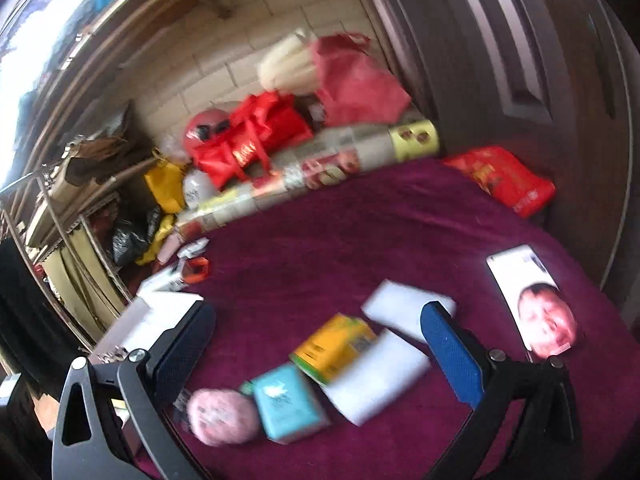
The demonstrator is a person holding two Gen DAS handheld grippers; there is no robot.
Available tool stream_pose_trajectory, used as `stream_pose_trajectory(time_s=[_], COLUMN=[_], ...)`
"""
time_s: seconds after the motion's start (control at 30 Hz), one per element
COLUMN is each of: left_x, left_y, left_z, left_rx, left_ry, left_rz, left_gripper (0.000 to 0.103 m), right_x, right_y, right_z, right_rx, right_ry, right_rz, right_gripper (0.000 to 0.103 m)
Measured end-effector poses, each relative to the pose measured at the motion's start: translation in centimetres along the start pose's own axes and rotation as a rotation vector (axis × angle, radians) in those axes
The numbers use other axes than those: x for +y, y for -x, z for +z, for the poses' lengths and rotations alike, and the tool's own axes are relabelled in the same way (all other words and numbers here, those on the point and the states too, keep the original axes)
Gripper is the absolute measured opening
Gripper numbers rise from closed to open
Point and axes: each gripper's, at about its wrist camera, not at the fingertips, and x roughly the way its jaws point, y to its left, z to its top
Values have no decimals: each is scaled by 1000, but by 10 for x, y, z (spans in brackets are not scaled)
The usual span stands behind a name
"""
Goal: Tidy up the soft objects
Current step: 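Grasp the braided rope knot with the left tool while the right tool grasps the teal tissue pack, then carry the rope knot and tissue pack into the white box and open both tools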
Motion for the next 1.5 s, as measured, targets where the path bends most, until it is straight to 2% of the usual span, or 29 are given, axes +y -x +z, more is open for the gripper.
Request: stream_pose_trajectory(time_s=[0.17,0.23,0.27,0.3,0.43,0.57,0.6,0.63,0.67,0.73,0.83,1.03,1.27,1.4,1.5], left_x=[-11,-13,-13,-14,-16,-23,-24,-23,-22,-20,-20,-19,-9,6,12], left_y=[-26,-32,-33,-35,-38,-41,-43,-44,-45,-42,-37,-17,12,26,32], left_z=[-7,-11,-11,-11,-15,-20,-21,-23,-24,-24,-25,-19,3,11,10], left_rx=[102,108,109,114,128,139,147,155,158,151,132,64,-68,-168,-208], left_ry=[-62,-78,-82,-85,-95,-150,-154,-151,-146,-139,-133,-107,-54,57,93], left_rz=[10,14,17,18,0,17,22,21,24,7,3,12,129,203,264], left_gripper=[103,102,99,94,79,79,73,54,52,41,39,39,39,39,39], right_x=[20,35,43,49,61,67,65,64,61,59,55,49,60,64,63], right_y=[-29,-37,-43,-47,-59,-68,-72,-76,-78,-74,-66,-37,0,17,27], right_z=[-35,-47,-53,-57,-66,-73,-74,-75,-78,-79,-77,-63,-45,-41,-36], right_rx=[187,237,262,277,310,326,339,359,369,357,353,274,123,28,-25], right_ry=[170,257,308,341,405,461,464,460,452,452,421,345,290,247,208], right_rz=[44,54,55,55,43,2,-5,-3,-1,2,28,44,97,100,117], right_gripper=[101,87,77,70,68,67,61,55,51,50,50,50,50,50,50])
